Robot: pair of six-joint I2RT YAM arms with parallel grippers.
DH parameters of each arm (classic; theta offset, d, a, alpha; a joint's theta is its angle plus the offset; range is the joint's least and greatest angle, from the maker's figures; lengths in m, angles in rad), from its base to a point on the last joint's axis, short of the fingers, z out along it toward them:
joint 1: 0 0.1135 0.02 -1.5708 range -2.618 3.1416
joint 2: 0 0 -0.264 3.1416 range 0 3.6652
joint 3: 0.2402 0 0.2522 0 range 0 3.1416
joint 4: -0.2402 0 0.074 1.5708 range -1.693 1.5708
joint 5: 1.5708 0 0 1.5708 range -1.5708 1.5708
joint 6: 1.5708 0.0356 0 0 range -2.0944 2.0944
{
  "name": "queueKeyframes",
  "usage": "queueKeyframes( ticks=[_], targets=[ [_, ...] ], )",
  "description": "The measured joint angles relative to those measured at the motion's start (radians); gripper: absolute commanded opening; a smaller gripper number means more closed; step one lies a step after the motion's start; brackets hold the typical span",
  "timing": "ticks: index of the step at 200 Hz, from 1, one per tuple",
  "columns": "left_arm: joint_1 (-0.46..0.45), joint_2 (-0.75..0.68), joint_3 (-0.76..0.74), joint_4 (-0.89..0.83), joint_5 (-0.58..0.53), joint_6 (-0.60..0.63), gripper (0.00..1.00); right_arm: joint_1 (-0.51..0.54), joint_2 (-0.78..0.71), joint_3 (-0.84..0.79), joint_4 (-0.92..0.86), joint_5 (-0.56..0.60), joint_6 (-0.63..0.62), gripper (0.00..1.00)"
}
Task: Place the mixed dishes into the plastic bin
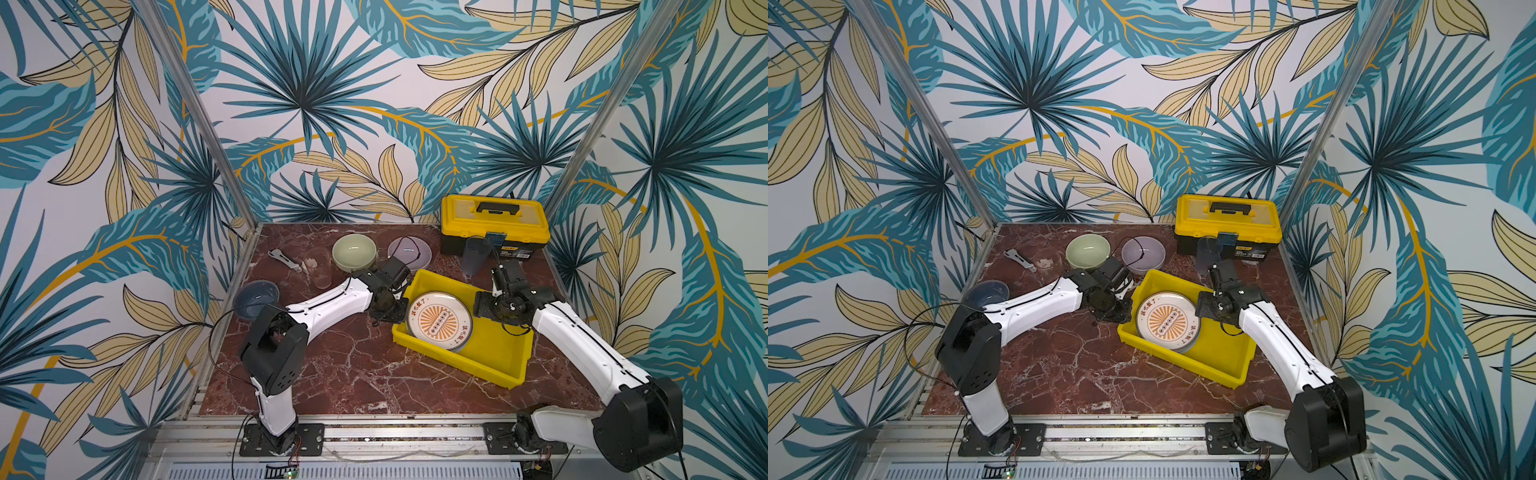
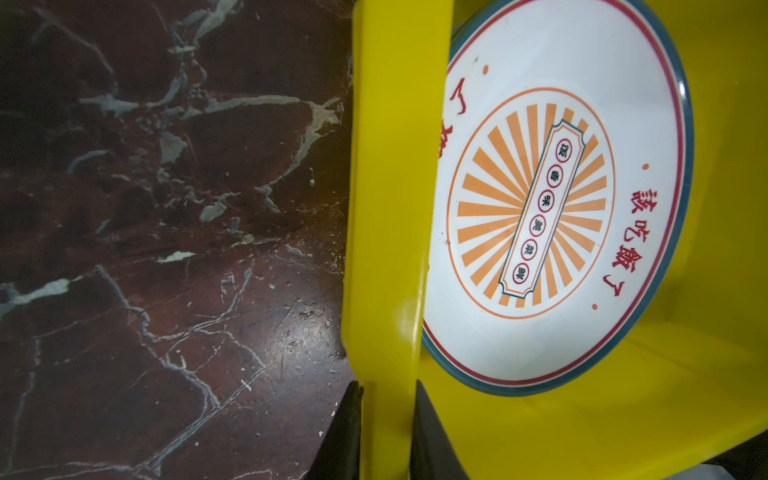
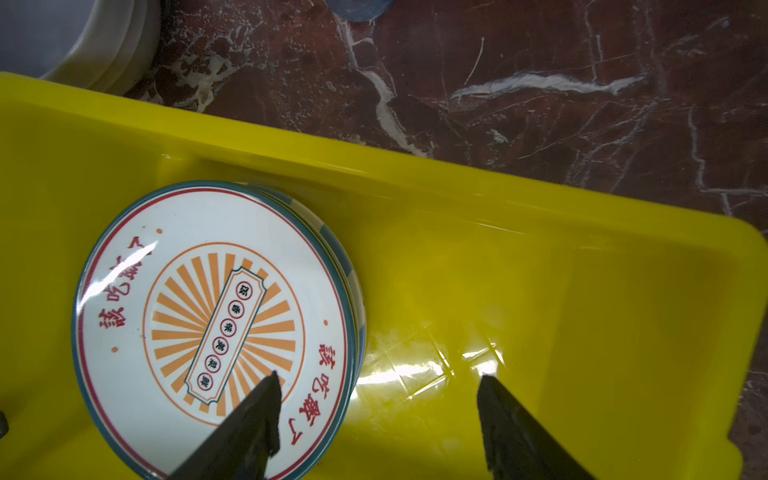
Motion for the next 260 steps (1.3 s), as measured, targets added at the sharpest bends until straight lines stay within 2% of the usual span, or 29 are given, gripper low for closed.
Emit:
queueKeyframes(
  ticks=[42,95,161,227,236,260],
  targets=[
    [0.005,-0.018,-0.014,-0.02,-0.048,-0.025,0.11,-0.009,-0.005,-0.002,0.002,-0.005,-0.001,0.73],
    [0.051,-0.162,-0.171,-0.034,-0.107,-0.108,0.1,-0.006,0.075,0.041,0.034,-0.086,-0.027,0.67],
    [0.077,-0.314,-0.308,-0.121,-0.149,-0.142,0.1,0.019,0.209,0.198,0.099,-0.148,-0.048,0.63],
    [0.183,-0.461,-0.429,-0.162,-0.138,-0.161,0.1,0.082,0.494,0.489,0.122,-0.159,-0.069,0.56],
    [0.201,-0.48,-0.44,-0.169,-0.14,-0.166,0.12,0.082,0.534,0.528,0.127,-0.159,-0.069,0.55],
    [0.235,-0.521,-0.465,-0.188,-0.154,-0.171,0.3,0.081,0.631,0.612,0.155,-0.165,-0.068,0.52]
  ],
)
